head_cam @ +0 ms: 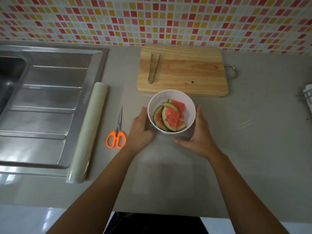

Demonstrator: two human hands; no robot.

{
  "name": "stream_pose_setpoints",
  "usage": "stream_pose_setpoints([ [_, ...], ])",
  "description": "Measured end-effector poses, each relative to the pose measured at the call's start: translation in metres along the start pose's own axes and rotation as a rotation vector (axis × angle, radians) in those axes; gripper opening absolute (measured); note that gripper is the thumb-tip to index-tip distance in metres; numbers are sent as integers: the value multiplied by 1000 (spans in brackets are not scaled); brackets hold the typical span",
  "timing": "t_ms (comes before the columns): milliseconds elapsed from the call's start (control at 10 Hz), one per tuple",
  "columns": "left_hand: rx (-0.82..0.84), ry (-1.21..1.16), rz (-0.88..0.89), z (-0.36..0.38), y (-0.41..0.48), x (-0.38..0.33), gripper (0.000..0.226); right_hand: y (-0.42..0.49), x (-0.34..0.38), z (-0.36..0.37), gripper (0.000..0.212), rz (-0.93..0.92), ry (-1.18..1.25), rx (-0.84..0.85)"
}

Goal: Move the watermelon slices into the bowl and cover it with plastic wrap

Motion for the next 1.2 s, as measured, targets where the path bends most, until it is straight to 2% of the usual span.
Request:
stream_pose_setpoints([
  [100,96,-314,-108,26,-11,0,76,-3,16,-1,93,-70,285,-20],
  [300,93,-417,-164,30,-2,-7,83,1,13,2,94,-38,346,-102],
  [500,-2,-259,-223,21,3,-7,74,6,14,8,83,-46,371,-78],
  [600,46,-173,-285,22,3,-2,69,8,10,6,85,-56,247,-87],
  [700,87,-97,-324,16,3,6,65,8,-8,4,106,45,-38,-13],
  [800,86,-28,-342,5,3,8,85,4,-19,1,110,120,-83,59],
  [1000,-75,99,-216,-28,19,-28,72,19,11,-34,90,83,-1,-10],
  [1100,-124,213,-59,-45,33,-76,57,33,55,-63,72,-24,-31,-109],
  [1200,-143,297,13,-61,30,-112,48,28,102,-85,61,-129,-135,-181],
])
Point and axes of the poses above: each hand's wrist, its own y-axis towards the middle knuckle, its own z-axis out of the palm, x = y × z, the point moved 9 cm from there along y, towards the middle knuckle, and after that the axes turned 8 degrees about y, right-handed, at the moved point
